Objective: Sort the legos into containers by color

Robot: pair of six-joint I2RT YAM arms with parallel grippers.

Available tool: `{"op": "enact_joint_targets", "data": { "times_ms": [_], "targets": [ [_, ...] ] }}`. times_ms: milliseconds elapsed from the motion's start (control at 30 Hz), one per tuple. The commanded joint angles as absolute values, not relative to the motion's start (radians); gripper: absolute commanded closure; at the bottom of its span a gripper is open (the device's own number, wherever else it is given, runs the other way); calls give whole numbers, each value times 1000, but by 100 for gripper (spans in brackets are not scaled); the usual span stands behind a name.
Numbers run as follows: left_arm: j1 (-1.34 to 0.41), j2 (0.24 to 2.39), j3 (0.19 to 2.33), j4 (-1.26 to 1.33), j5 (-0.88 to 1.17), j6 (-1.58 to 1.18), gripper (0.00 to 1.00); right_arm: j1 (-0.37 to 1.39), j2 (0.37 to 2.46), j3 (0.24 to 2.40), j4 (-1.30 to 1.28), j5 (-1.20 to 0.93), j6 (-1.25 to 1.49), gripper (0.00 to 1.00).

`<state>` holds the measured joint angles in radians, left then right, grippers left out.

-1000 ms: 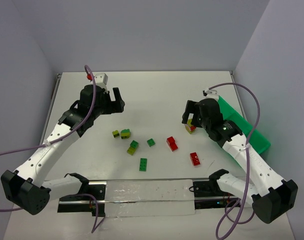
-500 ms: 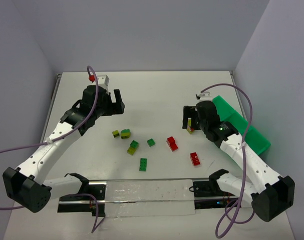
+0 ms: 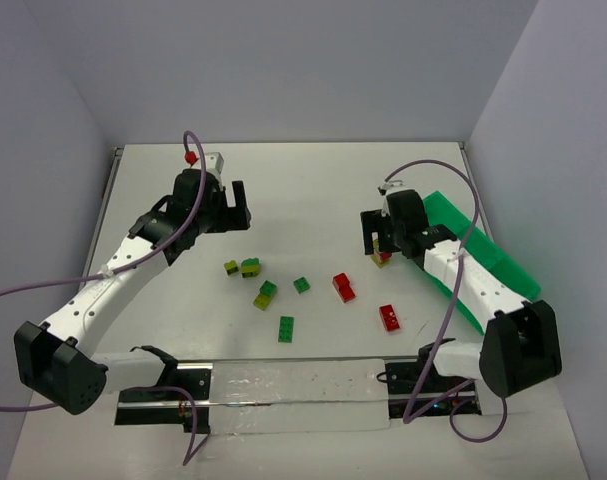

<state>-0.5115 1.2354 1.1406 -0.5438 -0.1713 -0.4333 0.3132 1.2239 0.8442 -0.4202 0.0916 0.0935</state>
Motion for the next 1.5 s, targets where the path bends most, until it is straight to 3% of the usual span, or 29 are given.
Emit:
{"op": "enact_joint_targets", "data": {
  "times_ms": [0,200,567,900,1167,1467],
  "targets": [
    [-522,1235,1189,-554,-179,-416,1,301,1285,911,-355,104,35,9],
    [-523,1225,1170,-560,-195,-414,1,282,1346,919,-344,108,11,12],
    [-523,1223,1156,-570,-224,-405,1,281,1369,876,-313,96,22,45],
    [-526,1220,1149,-572,-232,-408,1,281,1399,882,-331,106,12,40],
    [-528,1223,1154,-575,-232,-410,1,281,1404,877,-334,100,11,50],
    [-531,1211,1146,-581,-240,-416,1,281,1426,870,-342,106,12,47]
  ]
}}
